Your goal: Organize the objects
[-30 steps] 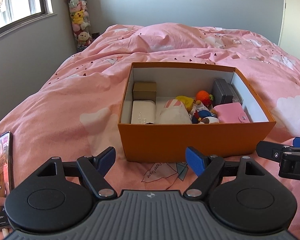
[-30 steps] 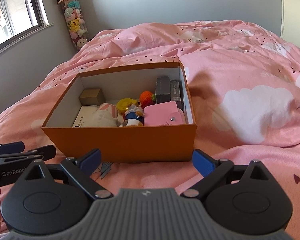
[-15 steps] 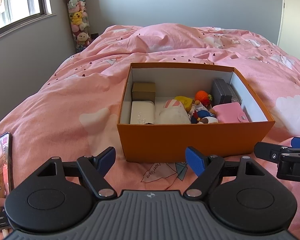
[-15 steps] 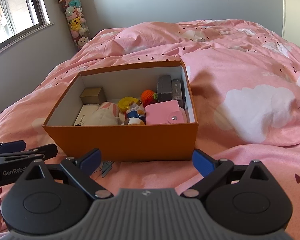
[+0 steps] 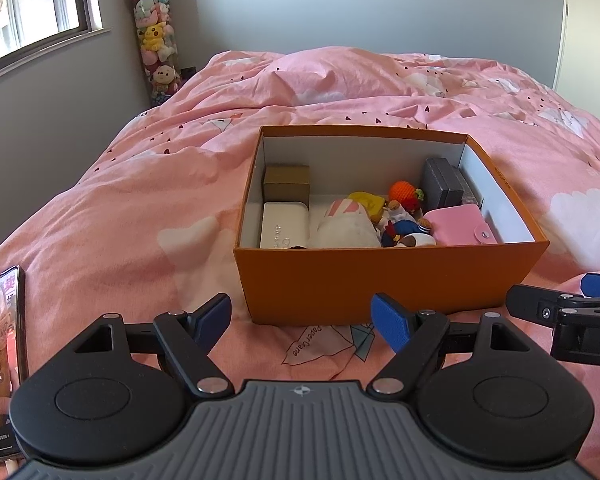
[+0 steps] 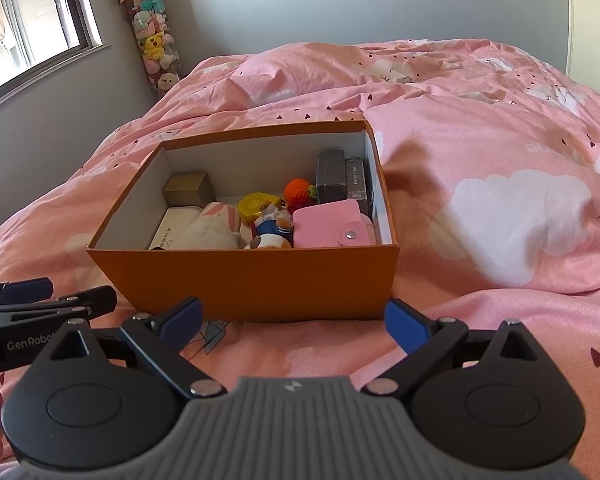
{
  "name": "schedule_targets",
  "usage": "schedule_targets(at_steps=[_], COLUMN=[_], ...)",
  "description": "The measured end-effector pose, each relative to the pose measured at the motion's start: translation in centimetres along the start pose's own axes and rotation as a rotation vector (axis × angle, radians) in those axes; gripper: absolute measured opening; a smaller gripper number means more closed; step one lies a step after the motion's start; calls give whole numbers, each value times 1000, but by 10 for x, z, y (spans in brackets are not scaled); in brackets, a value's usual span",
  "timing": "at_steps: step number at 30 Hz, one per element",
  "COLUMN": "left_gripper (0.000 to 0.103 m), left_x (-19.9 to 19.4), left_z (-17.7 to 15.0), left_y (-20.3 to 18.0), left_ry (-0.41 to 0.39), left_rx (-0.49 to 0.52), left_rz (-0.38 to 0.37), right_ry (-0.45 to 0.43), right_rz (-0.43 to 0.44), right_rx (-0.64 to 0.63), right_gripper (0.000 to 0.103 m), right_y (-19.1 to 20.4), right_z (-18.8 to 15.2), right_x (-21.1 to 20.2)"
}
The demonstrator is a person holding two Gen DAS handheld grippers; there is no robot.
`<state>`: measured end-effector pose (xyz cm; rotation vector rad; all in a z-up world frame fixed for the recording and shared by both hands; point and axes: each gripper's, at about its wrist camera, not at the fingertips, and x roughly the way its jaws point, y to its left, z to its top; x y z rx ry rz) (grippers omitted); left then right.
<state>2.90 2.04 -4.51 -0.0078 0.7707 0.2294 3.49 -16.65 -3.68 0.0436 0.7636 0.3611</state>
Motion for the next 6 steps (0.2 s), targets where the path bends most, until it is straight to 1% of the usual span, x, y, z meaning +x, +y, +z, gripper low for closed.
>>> schedule_targets(at_steps=[6], left_gripper=[93], left_x=[-1], left_z=[0], left_y=[0], left_ry=[-4], left_rx=[2], left_rz=[-3], right_ry=[4], right_rz=[0], right_rx=[5], right_gripper=[98], right_y=[-1], right_z=[0], right_x=[1])
